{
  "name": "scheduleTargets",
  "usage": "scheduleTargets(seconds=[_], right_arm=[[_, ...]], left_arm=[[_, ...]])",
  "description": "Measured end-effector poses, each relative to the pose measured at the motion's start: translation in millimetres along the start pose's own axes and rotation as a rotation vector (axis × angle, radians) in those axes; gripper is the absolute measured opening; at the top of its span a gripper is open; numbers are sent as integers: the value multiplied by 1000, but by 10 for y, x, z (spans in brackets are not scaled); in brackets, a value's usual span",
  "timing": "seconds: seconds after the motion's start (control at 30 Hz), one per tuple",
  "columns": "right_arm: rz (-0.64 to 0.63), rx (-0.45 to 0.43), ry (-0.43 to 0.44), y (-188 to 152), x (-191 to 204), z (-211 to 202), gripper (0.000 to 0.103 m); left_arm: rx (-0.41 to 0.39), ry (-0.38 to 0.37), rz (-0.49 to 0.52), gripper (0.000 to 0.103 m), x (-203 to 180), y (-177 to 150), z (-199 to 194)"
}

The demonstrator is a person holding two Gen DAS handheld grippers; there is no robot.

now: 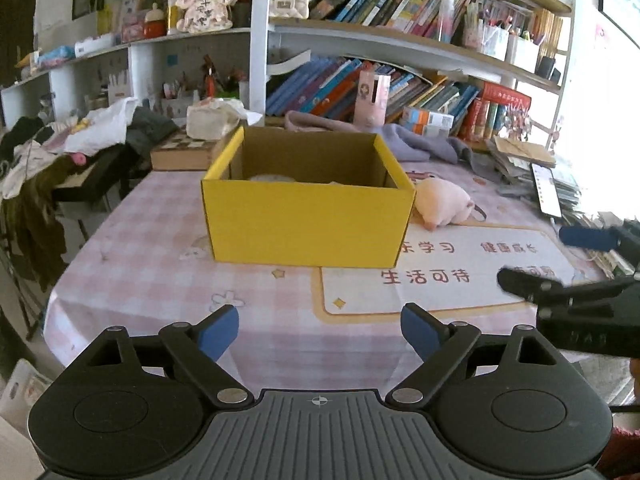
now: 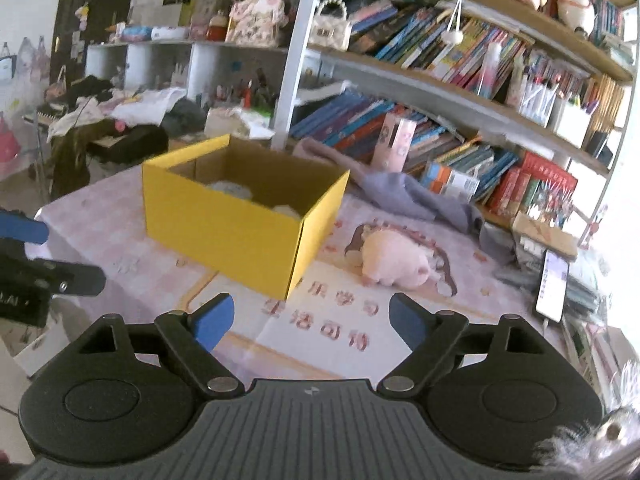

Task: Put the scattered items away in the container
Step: 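Withdraw both open grippers from the box toward the pink plush pig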

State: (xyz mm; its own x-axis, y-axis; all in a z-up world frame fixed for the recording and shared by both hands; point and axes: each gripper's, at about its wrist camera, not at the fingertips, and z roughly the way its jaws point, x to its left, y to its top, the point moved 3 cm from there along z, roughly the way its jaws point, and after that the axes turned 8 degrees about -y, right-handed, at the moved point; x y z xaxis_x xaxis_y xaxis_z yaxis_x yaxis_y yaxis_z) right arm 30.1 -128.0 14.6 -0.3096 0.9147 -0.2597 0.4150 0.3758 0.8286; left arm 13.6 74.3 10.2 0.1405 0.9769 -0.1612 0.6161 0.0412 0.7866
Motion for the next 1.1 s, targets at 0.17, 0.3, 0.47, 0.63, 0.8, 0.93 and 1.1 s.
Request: scheduleTargets(seconds=[0.17, 0.3, 0.47, 0.63, 0.8, 0.93, 1.1], right_arm=[[2, 51, -1, -92, -47, 20, 88], [14, 65, -29, -148, -138, 6, 90], [41, 90, -73, -215, -299, 33, 91], [67, 125, -117, -275, -473, 104, 92], [88, 151, -148, -315, -644, 200, 93], [94, 159, -161, -317, -767, 278, 93], [131, 169, -180, -324, -982, 383, 93]], left_arm=[[31, -44, 32, 95, -134, -28, 110], [50, -85, 68, 95, -265, -7, 224], [82, -130, 99, 96, -431, 20, 394], [116, -171, 135, 96, -595, 44, 560], [134, -201, 183, 96, -766, 96, 718], [140, -219, 203, 96, -879, 164, 850], [151, -244, 250, 96, -1052, 242, 1014]])
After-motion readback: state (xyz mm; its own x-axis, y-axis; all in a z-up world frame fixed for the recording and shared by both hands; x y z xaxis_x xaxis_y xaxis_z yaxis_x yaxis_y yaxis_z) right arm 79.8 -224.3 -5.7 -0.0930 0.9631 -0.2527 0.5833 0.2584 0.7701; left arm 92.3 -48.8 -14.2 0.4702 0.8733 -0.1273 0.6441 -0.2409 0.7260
